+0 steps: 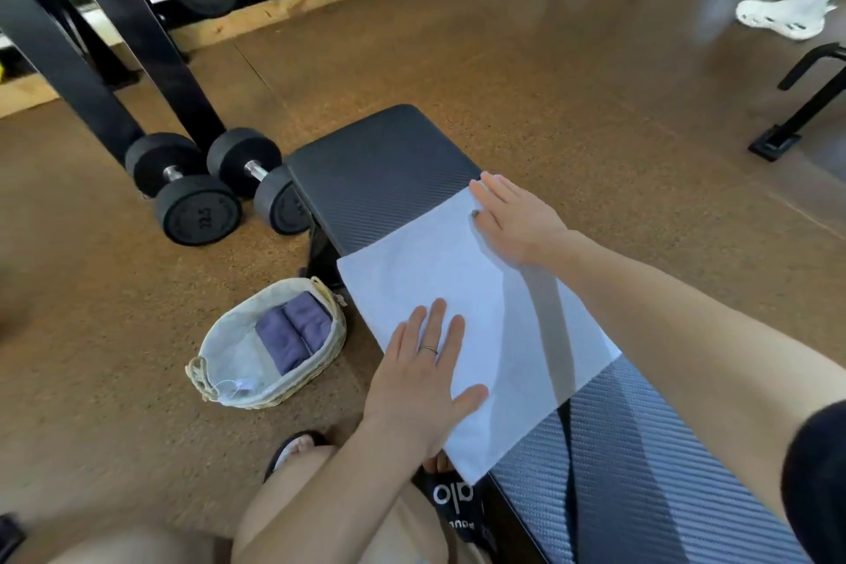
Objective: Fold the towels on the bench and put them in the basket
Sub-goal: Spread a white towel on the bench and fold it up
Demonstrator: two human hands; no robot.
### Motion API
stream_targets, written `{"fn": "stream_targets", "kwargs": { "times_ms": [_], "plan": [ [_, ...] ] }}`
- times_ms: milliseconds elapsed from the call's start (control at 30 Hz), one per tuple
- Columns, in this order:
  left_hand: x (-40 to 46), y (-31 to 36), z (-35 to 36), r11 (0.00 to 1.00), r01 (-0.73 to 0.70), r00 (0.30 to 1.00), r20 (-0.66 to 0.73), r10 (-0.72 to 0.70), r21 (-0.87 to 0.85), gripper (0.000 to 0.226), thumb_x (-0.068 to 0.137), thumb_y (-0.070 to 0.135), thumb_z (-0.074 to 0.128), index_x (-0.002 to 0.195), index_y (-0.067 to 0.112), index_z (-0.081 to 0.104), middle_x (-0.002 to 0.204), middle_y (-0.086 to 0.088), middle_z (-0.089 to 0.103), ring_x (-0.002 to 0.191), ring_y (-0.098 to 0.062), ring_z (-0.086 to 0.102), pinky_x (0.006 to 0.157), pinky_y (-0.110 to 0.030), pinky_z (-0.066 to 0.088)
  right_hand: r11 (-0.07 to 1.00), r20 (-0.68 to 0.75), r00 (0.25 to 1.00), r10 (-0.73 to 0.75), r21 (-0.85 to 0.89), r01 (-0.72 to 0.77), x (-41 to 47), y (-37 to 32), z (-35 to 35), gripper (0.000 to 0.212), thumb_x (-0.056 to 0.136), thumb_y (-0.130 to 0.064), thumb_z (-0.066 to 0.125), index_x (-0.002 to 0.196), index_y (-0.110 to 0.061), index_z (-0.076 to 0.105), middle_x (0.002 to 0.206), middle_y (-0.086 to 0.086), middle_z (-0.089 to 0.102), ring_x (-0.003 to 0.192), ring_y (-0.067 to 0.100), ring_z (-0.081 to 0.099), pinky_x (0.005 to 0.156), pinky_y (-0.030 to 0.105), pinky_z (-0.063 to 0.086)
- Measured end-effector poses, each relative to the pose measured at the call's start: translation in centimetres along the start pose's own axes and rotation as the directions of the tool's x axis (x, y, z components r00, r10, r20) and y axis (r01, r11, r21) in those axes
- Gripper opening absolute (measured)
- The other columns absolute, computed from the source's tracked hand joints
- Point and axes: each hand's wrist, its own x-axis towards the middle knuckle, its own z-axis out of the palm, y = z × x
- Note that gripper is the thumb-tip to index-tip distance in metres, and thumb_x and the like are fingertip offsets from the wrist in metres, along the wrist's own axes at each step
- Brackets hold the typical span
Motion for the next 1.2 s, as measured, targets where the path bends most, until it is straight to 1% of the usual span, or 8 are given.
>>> {"fn": "stream_targets", "kwargs": {
  "times_ms": [133,333,500,633,733,900,1033,1200],
  "plan": [
    [-0.1,0.2,-0.7,0.998,0.028,0.999,0.021,-0.029,0.058,0.088,0.078,0.074,-0.015,0.149,0.025,-0.032,0.157,-0.002,-0.041,0.15,-0.026,-0.03,0.124,-0.04,-0.012,0.959,-0.035,0.969,0.246,0.153,-0.238,-3.0,1.4,-1.2,0.065,0.104,-0.051,0.026,0.161,-0.021,0.015,0.165,0.008,0.022,0.147,0.029,0.03,0.116,0.044,0.033],
    [-2.4,2.6,-2.9,0.992,0.007,0.998,-0.061,0.001,0.127,0.08,0.103,0.059,0.03,0.16,0.009,0.006,0.168,-0.017,-0.001,0.154,-0.032,0.005,0.126,-0.043,0.004,0.846,0.137,0.89,0.436,0.275,-0.457,-11.7,5.0,-2.2,0.069,0.1,-0.054,0.045,0.156,-0.017,0.029,0.145,0.014,0.051,0.118,0.034,0.058,0.09,0.039,0.049],
    [-6.1,6.4,-2.4,0.952,-0.183,0.977,-0.058,0.203,0.244,0.074,0.088,0.064,0.055,0.133,0.007,0.038,0.138,-0.014,0.038,0.12,-0.032,0.039,0.099,-0.043,0.036,0.819,0.155,0.867,0.473,0.285,-0.498,-17.4,6.8,-1.9,0.064,0.097,-0.052,0.055,0.145,-0.012,0.045,0.14,0.013,0.055,0.118,0.033,0.056,0.086,0.035,0.044],
    [-7.0,7.4,-1.3,0.928,-0.141,0.989,0.013,0.146,0.346,0.061,0.082,0.025,0.068,0.13,0.008,0.034,0.134,-0.014,0.036,0.116,-0.031,0.039,0.088,-0.041,0.036,0.83,0.114,0.873,0.475,0.272,-0.487,-19.2,6.7,-2.0,0.055,0.096,-0.046,0.058,0.136,-0.01,0.052,0.129,0.011,0.06,0.114,0.032,0.058,0.085,0.037,0.047],
    [-7.0,8.0,-1.0,0.923,-0.055,0.995,-0.051,0.081,0.38,0.049,0.086,0.009,0.058,0.129,0.007,0.035,0.132,-0.015,0.037,0.115,-0.032,0.042,0.087,-0.039,0.036,0.834,0.066,0.878,0.475,0.284,-0.473,-19.6,6.5,-1.7,0.035,0.095,-0.041,0.058,0.098,-0.006,0.06,0.088,0.007,0.06,0.08,0.026,0.056,0.065,0.035,0.04],
    [-7.3,9.2,1.0,0.93,-0.015,0.989,-0.13,0.068,0.367,0.027,0.083,0.008,0.056,0.108,0.013,0.047,0.11,-0.008,0.052,0.094,-0.024,0.052,0.073,-0.034,0.041,0.795,0.07,0.855,0.513,0.337,-0.504,-19.5,6.2,-1.6,0.04,0.089,-0.033,0.062,0.064,-0.018,0.035,0.058,-0.002,0.035,0.051,0.019,0.031,0.051,0.029,0.021],
    [-6.9,8.8,1.5,0.913,-0.036,0.969,-0.21,0.131,0.406,0.026,0.069,0.012,0.065,0.093,0.015,0.057,0.093,-0.006,0.055,0.074,-0.02,0.053,0.059,-0.032,0.031,0.745,0.11,0.834,0.541,0.398,-0.536,-19.0,5.9,-2.5,0.049,0.081,-0.017,0.065,0.056,-0.021,0.024,0.053,-0.003,0.021,0.052,0.019,0.019,0.053,0.032,0.012],
    [-6.7,7.9,1.4,0.911,-0.001,0.957,-0.265,0.121,0.413,0.024,0.062,0.006,0.063,0.084,0.015,0.061,0.085,-0.007,0.057,0.064,-0.02,0.053,0.052,-0.03,0.034,0.738,0.148,0.819,0.554,0.368,-0.565,-18.9,5.9,-2.5,0.039,0.085,-0.025,0.066,0.067,-0.019,0.031,0.064,-0.001,0.03,0.056,0.018,0.028,0.052,0.032,0.018]
  ]
}}
